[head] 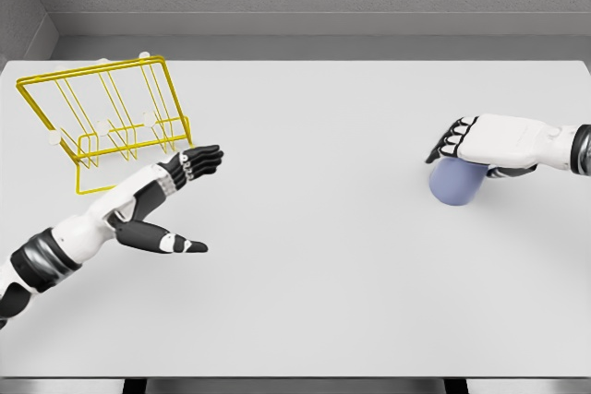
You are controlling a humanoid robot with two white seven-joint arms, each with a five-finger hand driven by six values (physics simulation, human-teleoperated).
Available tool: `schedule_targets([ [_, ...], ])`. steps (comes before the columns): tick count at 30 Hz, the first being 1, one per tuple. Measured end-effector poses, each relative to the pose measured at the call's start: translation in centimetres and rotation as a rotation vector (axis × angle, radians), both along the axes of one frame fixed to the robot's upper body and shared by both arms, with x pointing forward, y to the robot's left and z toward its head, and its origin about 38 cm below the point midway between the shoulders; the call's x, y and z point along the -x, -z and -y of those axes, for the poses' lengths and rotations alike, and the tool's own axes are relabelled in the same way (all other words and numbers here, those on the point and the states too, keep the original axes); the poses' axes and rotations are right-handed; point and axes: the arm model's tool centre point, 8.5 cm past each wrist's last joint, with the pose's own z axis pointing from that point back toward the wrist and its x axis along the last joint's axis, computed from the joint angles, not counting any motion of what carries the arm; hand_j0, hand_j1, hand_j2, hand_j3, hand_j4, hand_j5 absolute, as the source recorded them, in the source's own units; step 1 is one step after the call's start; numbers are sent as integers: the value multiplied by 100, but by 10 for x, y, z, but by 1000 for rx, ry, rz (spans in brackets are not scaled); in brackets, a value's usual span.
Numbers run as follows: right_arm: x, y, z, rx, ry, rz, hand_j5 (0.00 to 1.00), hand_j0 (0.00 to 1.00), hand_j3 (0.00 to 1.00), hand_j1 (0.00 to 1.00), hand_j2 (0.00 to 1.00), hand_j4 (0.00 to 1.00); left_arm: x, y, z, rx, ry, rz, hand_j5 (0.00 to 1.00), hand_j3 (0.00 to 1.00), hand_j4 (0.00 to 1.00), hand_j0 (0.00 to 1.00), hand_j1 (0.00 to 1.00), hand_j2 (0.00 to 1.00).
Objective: Place the cup on the cup holder with both arms
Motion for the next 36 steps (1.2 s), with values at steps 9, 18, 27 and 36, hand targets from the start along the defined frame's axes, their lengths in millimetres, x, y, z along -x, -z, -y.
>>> schedule_targets([
  [9, -1, -3, -1, 4, -4, 9, 63, 63, 63, 63, 63, 63, -3, 8, 5, -7, -22, -73, 100, 100, 100, 100, 100, 100],
  [18, -5, -25, -4, 0, -19, 57, 63, 63, 63, 63, 63, 63, -5, 14, 3, -15, -45, -129, 100, 100, 100, 100, 100, 100],
  [27, -1, -37, -10, 3, -47, 83, 58, 58, 58, 58, 58, 58, -6, 27, 3, -29, -65, -165, 100, 100, 100, 100, 100, 100],
  [36, 14, -58, -33, 5, -140, 136, 57, 57, 57, 57, 57, 57, -11, 39, 9, -20, -89, -234, 100, 100, 100, 100, 100, 100],
])
